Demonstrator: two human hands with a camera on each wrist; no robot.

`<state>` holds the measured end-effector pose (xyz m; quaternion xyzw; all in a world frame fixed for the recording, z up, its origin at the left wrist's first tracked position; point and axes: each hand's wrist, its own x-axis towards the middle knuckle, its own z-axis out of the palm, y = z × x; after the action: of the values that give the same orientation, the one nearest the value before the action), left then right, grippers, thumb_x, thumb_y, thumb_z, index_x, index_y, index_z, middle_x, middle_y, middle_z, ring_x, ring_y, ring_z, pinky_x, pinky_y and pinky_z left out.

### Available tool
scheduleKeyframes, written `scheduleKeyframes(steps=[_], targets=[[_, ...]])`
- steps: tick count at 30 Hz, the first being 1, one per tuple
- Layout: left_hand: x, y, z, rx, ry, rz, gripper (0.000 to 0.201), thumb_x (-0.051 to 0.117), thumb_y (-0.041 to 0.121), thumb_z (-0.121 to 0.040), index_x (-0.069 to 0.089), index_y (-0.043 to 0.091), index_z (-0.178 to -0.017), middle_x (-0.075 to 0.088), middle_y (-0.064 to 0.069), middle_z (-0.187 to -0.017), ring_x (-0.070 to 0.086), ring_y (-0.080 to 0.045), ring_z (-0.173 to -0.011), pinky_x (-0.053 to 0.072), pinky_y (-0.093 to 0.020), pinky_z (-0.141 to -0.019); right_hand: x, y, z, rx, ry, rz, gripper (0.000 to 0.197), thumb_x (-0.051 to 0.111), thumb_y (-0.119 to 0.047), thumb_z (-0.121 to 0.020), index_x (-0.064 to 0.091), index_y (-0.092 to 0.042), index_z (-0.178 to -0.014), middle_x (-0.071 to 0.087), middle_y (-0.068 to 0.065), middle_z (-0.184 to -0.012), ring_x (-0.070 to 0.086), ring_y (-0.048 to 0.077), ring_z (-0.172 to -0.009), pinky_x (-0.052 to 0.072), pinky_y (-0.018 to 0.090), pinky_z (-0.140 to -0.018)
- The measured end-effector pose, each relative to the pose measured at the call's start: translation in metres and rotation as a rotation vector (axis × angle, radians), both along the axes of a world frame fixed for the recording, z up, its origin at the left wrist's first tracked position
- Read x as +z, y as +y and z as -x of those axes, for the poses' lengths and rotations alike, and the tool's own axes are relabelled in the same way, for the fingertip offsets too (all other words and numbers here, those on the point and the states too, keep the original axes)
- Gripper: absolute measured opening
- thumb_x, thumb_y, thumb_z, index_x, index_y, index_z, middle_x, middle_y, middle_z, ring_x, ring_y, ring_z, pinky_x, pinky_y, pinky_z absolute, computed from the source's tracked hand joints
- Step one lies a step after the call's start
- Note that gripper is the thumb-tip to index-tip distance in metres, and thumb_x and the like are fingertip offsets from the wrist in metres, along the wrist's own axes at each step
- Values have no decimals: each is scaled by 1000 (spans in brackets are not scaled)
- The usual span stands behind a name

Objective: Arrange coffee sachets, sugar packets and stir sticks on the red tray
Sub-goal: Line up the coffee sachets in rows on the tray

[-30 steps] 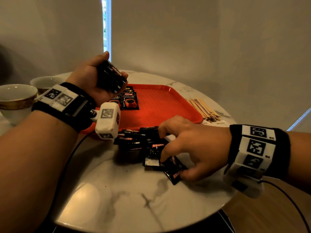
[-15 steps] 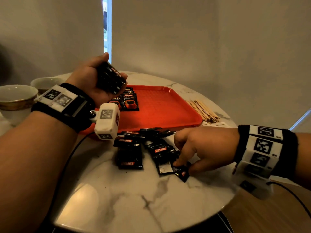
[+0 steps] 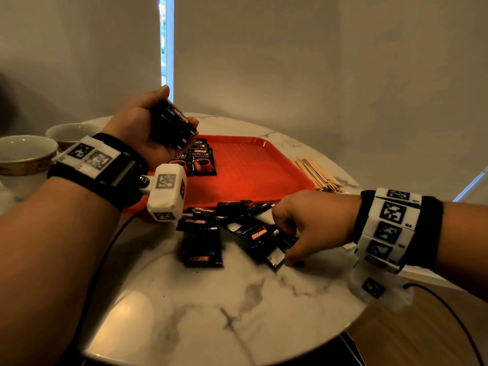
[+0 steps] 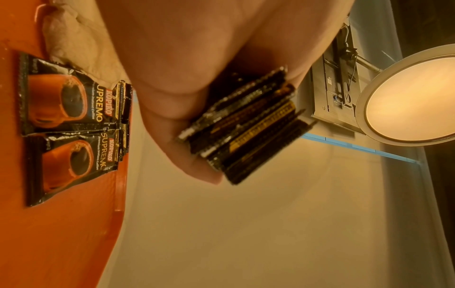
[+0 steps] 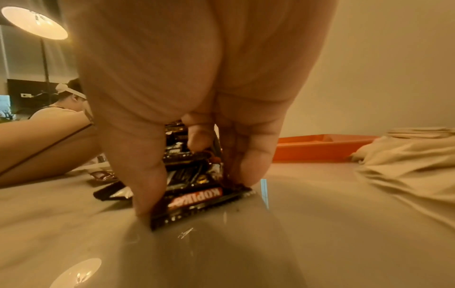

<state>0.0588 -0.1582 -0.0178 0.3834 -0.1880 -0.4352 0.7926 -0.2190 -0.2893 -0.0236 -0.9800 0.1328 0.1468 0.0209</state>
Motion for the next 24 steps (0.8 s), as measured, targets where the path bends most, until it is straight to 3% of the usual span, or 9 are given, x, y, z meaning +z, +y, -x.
scheduleKeyframes(steps=[4,6,8,10,14,19,24], targets=[[0,0,-1,-9,0,12,27,61,45,-92,53,20,-84,67,-10,-83,71,-21,-81,60,-35,-73,0,3,-1,-41,26,1,49,81,-46,-67,43,-35,-95,61,-10,-90,59,8,-76,58,40,-66],[0,0,-2,-8,-3,15,27,60,45,-92,53,20,-84,67,-10,-82,71,-21,-81,60,-35,-73,0,4,-2,-46,70,24,51,78,-47,-66,46,-41,-105,61,-11,-94,60,7,-79,59,40,-70],[0,0,-3,-10,-7,16,27,60,44,-93,53,19,-85,67,-10,-82,71,-21,-81,59,-36,-73,0,3,-3,-45,93,70,56,77,-47,-65,54,-34,-115,57,-11,-98,59,10,-84,59,40,-72],[0,0,-4,-15,-9,19,27,60,45,-93,52,19,-85,67,-10,-83,71,-21,-80,59,-35,-72,0,4,-4,-66,108,78,53,78,-46,-65,54,-29,-110,52,-10,-100,57,11,-85,59,37,-71],[1,0,-3,-17,-13,21,27,58,44,-94,51,19,-85,66,-10,-81,71,-21,-80,60,-35,-69,0,3,-7,-143,135,3,45,84,-38,-62,45,-34,-85,58,-7,-88,59,13,-73,52,29,-54],[2,0,-2,-6,-23,21,26,57,44,-94,51,20,-85,66,-9,-79,71,-21,-80,59,-34,-70,3,2,-11,-233,195,-72,48,84,-37,-64,50,-33,-98,63,-5,-95,65,15,-82,61,35,-63],[0,0,-2,2,-33,14,26,58,44,-94,51,21,-87,67,-9,-79,71,-21,-80,59,-35,-73,2,2,-11,-251,250,-26,58,77,-39,-68,45,-26,-115,62,-3,-98,64,16,-85,61,39,-69]])
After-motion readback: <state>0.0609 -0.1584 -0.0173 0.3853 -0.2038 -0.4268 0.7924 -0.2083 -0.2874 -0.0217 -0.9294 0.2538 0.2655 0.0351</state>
